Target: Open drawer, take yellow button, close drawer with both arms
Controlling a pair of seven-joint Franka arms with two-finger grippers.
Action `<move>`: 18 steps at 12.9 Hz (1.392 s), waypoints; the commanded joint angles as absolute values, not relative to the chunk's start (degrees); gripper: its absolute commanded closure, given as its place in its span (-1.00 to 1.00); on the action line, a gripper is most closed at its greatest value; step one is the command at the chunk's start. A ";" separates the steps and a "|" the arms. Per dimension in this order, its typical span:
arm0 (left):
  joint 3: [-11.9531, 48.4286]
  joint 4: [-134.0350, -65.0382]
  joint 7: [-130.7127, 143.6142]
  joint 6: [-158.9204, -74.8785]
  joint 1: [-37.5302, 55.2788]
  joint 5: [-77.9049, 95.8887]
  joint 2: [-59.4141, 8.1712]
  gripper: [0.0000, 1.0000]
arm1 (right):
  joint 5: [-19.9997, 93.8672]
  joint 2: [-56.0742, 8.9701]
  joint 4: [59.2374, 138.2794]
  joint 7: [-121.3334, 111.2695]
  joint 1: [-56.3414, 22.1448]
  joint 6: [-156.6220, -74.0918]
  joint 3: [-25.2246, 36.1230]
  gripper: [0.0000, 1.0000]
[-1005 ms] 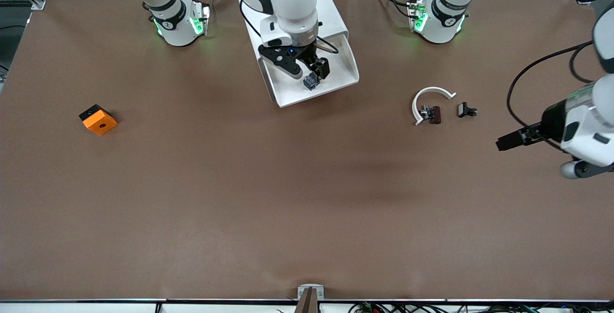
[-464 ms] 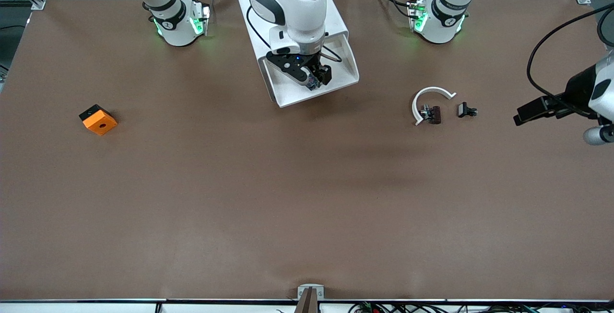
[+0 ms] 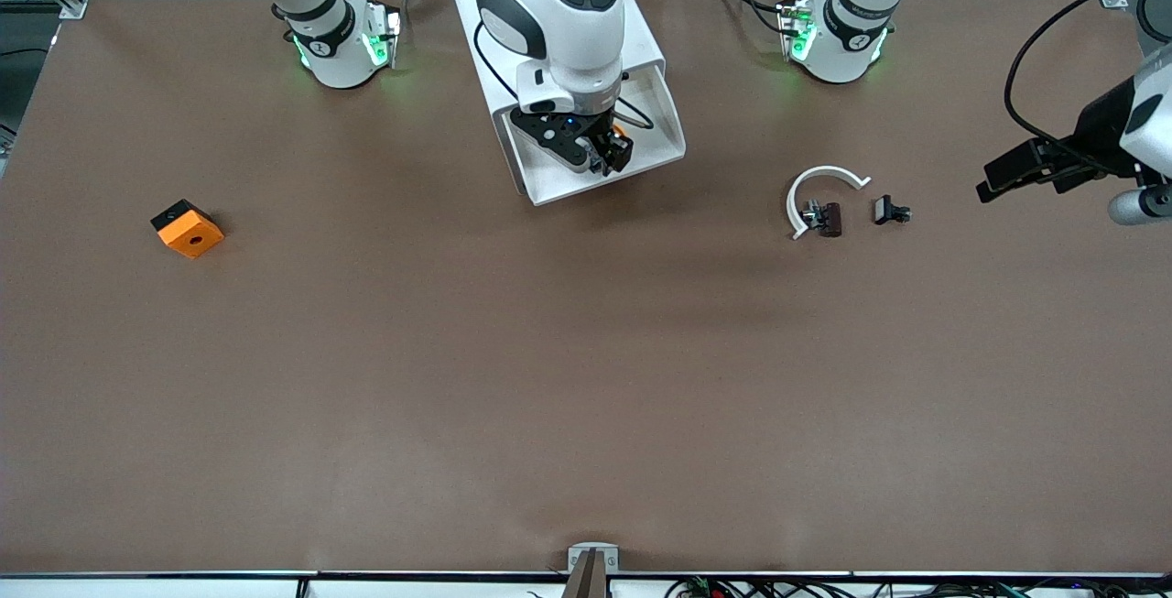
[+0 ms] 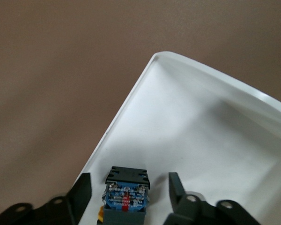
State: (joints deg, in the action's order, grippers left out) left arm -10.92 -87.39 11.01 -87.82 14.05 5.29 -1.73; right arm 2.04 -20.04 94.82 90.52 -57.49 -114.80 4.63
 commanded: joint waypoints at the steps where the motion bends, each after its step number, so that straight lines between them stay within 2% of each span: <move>1: -10.20 -88.95 10.28 -89.03 14.50 3.69 0.00 -1.00 | 1.67 -20.92 93.25 91.41 -57.83 -114.52 4.83 1.00; 5: -10.20 -88.07 10.63 -89.03 14.59 3.78 -0.26 -1.00 | 1.49 -21.53 93.25 91.49 -58.36 -115.14 4.83 1.00; 10: -10.19 -87.98 10.46 -87.98 14.50 3.78 0.00 -1.00 | 5.52 -21.10 85.97 89.57 -52.84 -112.33 4.92 1.00; 13: -10.02 -88.07 10.37 -87.98 14.50 3.60 -0.26 -1.00 | 5.54 -20.22 82.80 77.83 -47.57 -104.80 5.01 1.00; 15: -6.26 -88.07 10.37 -87.98 10.84 3.60 -0.26 -1.00 | 5.45 -18.64 82.70 68.08 -43.26 -101.61 5.10 1.00; 18: 0.07 -88.15 10.37 -88.33 5.90 2.03 -0.26 -1.00 | 4.92 -18.28 84.36 55.41 -37.55 -101.51 5.27 1.00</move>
State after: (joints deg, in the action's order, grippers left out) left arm -3.42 -87.52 11.01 -88.33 8.81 4.22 -1.18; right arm 4.53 -19.09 82.97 61.98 -40.50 -101.73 5.95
